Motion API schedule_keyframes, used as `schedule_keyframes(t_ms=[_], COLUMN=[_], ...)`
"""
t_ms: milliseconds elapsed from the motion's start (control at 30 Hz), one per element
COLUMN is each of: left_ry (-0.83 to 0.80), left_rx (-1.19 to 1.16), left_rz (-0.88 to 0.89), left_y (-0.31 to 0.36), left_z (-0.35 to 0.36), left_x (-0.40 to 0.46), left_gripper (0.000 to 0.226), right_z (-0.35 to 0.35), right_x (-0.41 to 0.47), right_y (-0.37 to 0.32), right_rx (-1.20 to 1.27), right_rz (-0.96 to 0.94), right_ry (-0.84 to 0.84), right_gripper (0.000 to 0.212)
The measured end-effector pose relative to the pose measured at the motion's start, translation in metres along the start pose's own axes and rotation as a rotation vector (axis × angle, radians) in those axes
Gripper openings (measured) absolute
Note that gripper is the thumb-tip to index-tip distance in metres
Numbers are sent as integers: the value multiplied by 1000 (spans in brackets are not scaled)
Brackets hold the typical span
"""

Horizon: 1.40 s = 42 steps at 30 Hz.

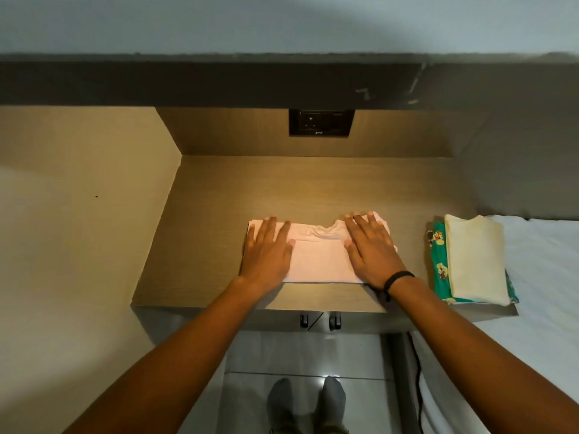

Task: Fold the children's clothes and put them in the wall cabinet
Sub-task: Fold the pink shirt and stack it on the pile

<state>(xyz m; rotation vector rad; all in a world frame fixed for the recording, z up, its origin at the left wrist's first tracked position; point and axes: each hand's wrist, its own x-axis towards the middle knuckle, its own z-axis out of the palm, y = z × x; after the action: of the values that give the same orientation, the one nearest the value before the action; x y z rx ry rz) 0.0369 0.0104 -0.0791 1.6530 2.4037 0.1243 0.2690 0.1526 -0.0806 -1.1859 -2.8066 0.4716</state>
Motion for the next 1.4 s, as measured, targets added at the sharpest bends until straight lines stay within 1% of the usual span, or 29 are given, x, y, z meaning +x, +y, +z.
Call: schedule_keyframes(t_ms=[67, 100, 167, 267, 333, 400, 433, 500, 567, 633, 667, 700, 733, 767, 833, 867, 900, 933, 967, 1000, 1067, 1100, 1133, 1200, 1233, 1267, 1300, 1333, 1400], left_ry=[16, -4, -89, -276, -409, -474, -462, -385, -295, -285, -282, -252, -178, -72, 129, 169, 142, 72, -14, -56, -57, -58, -58, -70, -61, -31, 9, 56, 84], left_rx=[56, 71, 99, 124, 138, 150, 132, 74, 77, 136, 163, 166, 142, 96, 30, 5, -39, -99, -130, -111, -20, -1, 10, 45, 82, 100, 90, 30, -149], left_rz=[19, 55, 125, 162, 181, 222, 243, 268, 329, 390, 397, 387, 361, 323, 183, 82, -19, -106, -160, -174, -98, -22, 68, 234, 283, 286, 236, 125, -122], left_y=[-14, -22, -34, -38, -35, -31, -30, -30, -34, -42, -46, -49, -50, -47, -26, -10, 7, 21, 31, 35, 28, 21, 13, 0, -3, -2, 4, 11, 31], left_z=[-16, -23, -40, -63, -74, -79, -79, -78, -76, -72, -70, -66, -63, -58, -42, -33, -23, -12, -2, 8, 17, 16, 13, 2, -4, -7, -8, -5, 3], left_x=[12, 18, 30, 50, 60, 65, 65, 60, 45, 24, 13, 1, -10, -21, -38, -45, -49, -52, -53, -51, -35, -22, -7, 24, 36, 41, 40, 32, 11], left_gripper=[55, 53, 51, 42, 33, 26, 22, 14, 13, 12, 17, 25, 32, 39, 55, 62, 70, 76, 81, 83, 80, 76, 73, 68, 67, 67, 69, 71, 73], right_z=[-16, -23, -37, -49, -56, -64, -67, -70, -64, -59, -59, -60, -61, -63, -63, -60, -54, -47, -36, -26, -10, -5, -2, 7, 12, 12, 9, 4, -8], right_x=[9, 13, 23, 41, 48, 50, 49, 40, 23, 4, -3, -8, -11, -9, 3, 12, 19, 26, 30, 29, 17, 9, -1, -21, -27, -30, -29, -23, -3], right_y=[5, 8, 13, 15, 10, 4, 2, 0, 3, 10, 12, 14, 14, 12, 5, 1, -2, -4, -4, -2, 3, 4, -1, -20, -31, -41, -47, -48, -38], right_rx=[-77, -140, -249, -326, -320, -286, -268, -250, -265, -276, -274, -268, -256, -241, -178, -139, -119, -119, -135, -155, -158, -134, -110, -42, 6, 47, 77, 92, 91], right_rz=[-13, -38, -94, -161, -188, -193, -191, -200, -264, -341, -362, -370, -374, -379, -395, -402, -413, -427, -443, -449, -391, -327, -227, 50, 161, 225, 234, 188, 0], right_ry=[9, -13, -104, -215, -272, -286, -268, -207, -156, -172, -199, -228, -235, -210, -110, -66, -53, -86, -146, -199, -233, -198, -149, -87, -77, -87, -90, -69, -20], right_gripper=[58, 59, 60, 56, 42, 25, 21, 19, 18, 21, 25, 30, 34, 40, 49, 49, 48, 47, 49, 51, 55, 56, 57, 57, 58, 59, 59, 59, 57])
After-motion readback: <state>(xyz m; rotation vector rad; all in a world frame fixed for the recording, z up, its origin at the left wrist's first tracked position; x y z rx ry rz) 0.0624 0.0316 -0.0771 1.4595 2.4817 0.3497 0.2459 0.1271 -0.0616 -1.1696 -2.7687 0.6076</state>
